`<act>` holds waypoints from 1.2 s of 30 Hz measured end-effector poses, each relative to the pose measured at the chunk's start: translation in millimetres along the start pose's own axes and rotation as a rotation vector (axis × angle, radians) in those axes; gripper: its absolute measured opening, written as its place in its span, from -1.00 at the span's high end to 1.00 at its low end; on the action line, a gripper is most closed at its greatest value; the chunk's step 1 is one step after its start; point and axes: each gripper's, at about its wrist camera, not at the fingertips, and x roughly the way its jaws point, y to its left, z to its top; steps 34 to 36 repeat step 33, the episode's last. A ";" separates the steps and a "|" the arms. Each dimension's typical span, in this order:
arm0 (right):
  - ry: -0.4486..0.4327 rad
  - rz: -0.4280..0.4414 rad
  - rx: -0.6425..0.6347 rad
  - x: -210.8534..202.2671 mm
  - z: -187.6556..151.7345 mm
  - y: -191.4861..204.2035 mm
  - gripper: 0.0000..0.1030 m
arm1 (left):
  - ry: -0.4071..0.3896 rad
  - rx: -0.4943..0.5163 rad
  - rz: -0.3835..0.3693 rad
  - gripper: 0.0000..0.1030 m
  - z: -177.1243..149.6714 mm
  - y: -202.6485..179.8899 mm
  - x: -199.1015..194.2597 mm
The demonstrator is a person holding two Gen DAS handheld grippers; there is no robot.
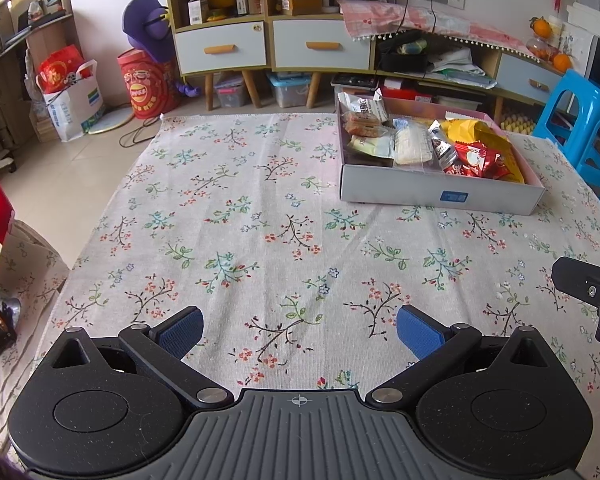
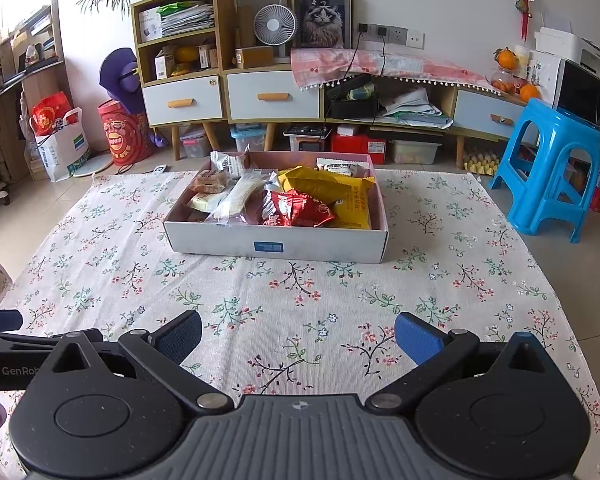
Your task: Organize snacks
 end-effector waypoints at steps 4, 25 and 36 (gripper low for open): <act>0.001 0.000 -0.001 -0.1 -0.2 0.1 -0.83 | 0.000 0.000 0.000 -1.00 -0.1 -0.1 0.0; 0.007 0.001 -0.004 3.0 -1.8 -0.3 -0.83 | 0.002 0.000 0.001 -1.00 -0.7 -0.8 -0.1; 0.014 0.001 -0.007 2.5 -2.2 -0.4 -0.83 | 0.004 -0.002 -0.005 -1.00 0.0 -0.9 1.8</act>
